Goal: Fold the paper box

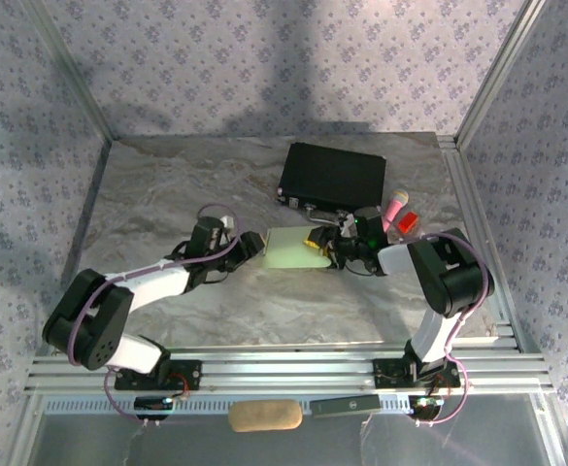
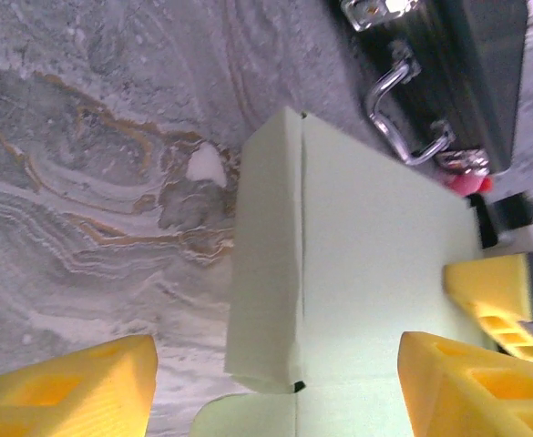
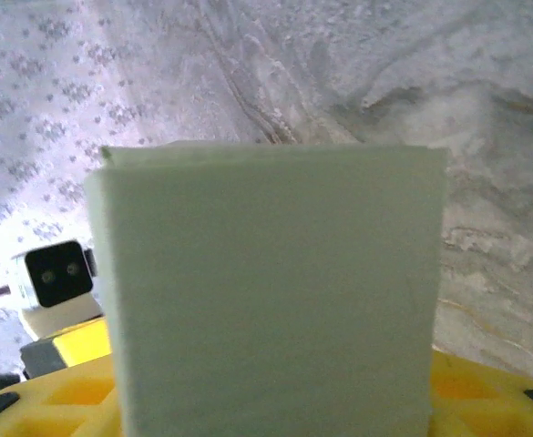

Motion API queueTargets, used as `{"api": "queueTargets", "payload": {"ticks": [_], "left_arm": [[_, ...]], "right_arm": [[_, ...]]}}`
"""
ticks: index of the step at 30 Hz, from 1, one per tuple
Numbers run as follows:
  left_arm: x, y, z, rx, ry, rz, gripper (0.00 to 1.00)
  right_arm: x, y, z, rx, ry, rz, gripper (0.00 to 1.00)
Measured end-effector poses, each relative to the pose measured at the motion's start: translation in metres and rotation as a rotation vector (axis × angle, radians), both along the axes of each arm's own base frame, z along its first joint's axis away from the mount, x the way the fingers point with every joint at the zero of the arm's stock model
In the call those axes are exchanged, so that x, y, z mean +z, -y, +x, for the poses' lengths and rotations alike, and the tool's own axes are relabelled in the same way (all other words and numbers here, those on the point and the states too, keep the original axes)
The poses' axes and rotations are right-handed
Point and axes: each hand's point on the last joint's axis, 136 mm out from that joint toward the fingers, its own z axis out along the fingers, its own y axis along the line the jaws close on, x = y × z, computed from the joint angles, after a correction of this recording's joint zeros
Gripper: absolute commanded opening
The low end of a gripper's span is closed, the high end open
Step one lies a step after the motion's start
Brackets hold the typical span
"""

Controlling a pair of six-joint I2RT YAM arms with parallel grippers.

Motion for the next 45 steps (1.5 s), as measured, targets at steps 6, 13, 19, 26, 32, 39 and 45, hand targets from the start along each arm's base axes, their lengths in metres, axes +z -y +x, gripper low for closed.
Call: {"api": "queueTargets", "payload": {"ticks": [6,13,19,26,32,39,45], "left_arm": [[0.024,-0.003,-0.004,0.002,0.067,0.045,0.70],[0.097,0.029,-0.035,-0.247,0.469,0.279,0.63],[0.076,0.067,-0.085,-0.634,0.762,0.651,0.63],[0.044,0.075,-0.077,-0.916,0.926,1.015,0.67],[0.039,0.087,-0.056,-1.042,1.017,1.201,0.68],[0.026,0.097,-0.047,-1.105,1.045,1.269,0.64],[0.052,0.095,-0.063,-1.048,1.115,1.195,0.73]], "right_arm": [[-0.002,0.005,-0.002,-0.062,-0.178,0.047,0.53],[0.003,0.013,-0.009,-0.061,-0.316,0.038,0.50],[0.006,0.029,-0.014,-0.028,-0.414,0.016,0.46],[0.009,0.052,-0.024,-0.011,-0.482,-0.009,0.48],[0.009,0.065,-0.032,-0.007,-0.499,-0.024,0.47],[0.011,0.072,-0.034,0.001,-0.490,-0.016,0.42],[0.011,0.078,-0.036,-0.009,-0.523,0.005,0.40]]}}
